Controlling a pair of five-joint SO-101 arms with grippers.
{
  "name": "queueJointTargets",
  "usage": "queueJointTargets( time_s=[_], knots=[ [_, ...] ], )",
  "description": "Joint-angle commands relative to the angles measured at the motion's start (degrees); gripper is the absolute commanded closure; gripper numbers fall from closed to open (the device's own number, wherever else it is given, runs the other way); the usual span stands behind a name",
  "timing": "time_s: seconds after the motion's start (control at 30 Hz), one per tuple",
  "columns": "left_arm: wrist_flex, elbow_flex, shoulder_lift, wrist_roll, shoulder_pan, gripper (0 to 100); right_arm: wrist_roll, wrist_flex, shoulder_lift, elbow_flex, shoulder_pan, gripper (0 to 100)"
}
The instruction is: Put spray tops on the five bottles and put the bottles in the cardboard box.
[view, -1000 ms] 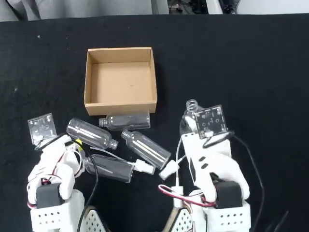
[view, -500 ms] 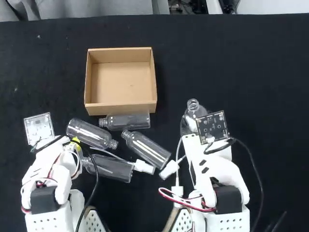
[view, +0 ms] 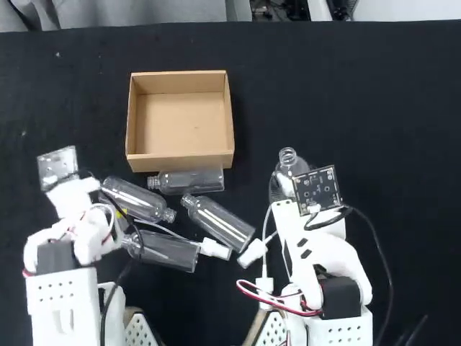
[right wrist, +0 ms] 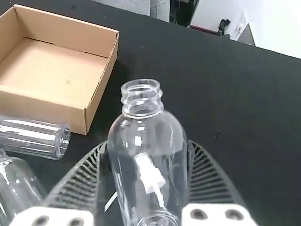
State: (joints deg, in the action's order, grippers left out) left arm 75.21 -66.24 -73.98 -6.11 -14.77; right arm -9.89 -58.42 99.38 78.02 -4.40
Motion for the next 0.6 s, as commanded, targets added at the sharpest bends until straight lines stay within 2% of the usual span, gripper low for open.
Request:
queueJointTargets(
  time_s=[0.0, 0.3, 0.4, 0.57],
  knots=[
    [0.4, 6.7, 8.4, -3.2, -3.9, 72, 0.2, 1.1, 1.0, -0.3, -0.6, 90.7],
    [0.1, 8.1, 18.1, -3.5, -4.5, 72, 0.0, 1.2, 1.0, 0.8, -0.8, 90.7],
    [-0.1, 9.2, 19.7, -8.4, -4.1, 71, 0.0, 1.1, 1.0, 0.8, -0.8, 90.7],
    [-1.6, 9.9, 23.8, -17.7, -4.4, 63, 0.0, 1.1, 1.0, 0.8, -0.9, 90.7]
  ],
)
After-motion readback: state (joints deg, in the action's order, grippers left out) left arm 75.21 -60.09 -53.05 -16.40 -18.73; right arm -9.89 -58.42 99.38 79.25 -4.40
